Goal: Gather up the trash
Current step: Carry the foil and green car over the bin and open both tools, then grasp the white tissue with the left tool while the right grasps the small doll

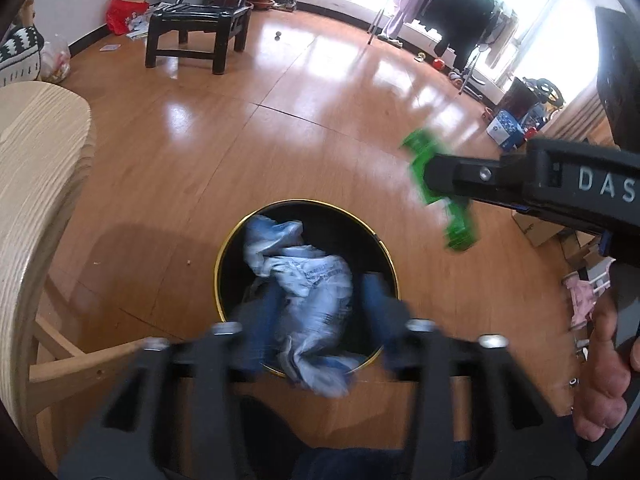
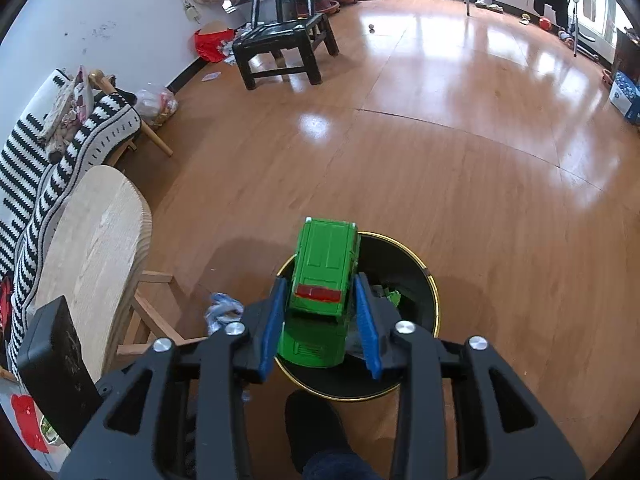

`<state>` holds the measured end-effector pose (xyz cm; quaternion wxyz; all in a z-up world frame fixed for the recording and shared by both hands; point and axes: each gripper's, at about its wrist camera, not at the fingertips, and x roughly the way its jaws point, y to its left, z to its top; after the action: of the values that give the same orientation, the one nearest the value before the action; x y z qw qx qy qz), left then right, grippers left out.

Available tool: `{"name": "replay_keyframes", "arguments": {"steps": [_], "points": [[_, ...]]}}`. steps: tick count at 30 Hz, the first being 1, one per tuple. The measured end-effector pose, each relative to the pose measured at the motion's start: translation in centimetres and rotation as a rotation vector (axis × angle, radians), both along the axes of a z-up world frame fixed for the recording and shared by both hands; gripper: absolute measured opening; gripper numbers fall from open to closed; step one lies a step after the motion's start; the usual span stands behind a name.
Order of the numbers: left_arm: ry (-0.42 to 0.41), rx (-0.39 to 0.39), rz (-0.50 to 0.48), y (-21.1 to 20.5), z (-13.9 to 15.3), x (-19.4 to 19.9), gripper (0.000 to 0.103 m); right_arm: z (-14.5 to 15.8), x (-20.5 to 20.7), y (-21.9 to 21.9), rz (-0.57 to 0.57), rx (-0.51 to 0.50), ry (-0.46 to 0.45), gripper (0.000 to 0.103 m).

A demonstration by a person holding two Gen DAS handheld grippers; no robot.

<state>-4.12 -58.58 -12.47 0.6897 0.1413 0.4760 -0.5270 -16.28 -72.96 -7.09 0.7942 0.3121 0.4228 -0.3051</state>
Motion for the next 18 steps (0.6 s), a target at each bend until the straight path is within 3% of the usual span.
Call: {"name": "replay_keyframes", "arguments": {"steps": [1,12,18], "points": [[-0.010,-0.005,0.001,0.0,0.1,-0.1,0.070,0.3,0.0,0.1,-0.004,-0.014,-0.005,0.068],[-0.032,-0.012,0.017,1.1,1.4,0.5,0.074,0.9,0.1,0.4,0.015,-0.029,-0.028,0.069],[-0.076,-0.015,0.071,4.8,4.1,1.7,0.080,2.0,1.9,2.1,0.081,-0.048,-0.050,0.075]]}}
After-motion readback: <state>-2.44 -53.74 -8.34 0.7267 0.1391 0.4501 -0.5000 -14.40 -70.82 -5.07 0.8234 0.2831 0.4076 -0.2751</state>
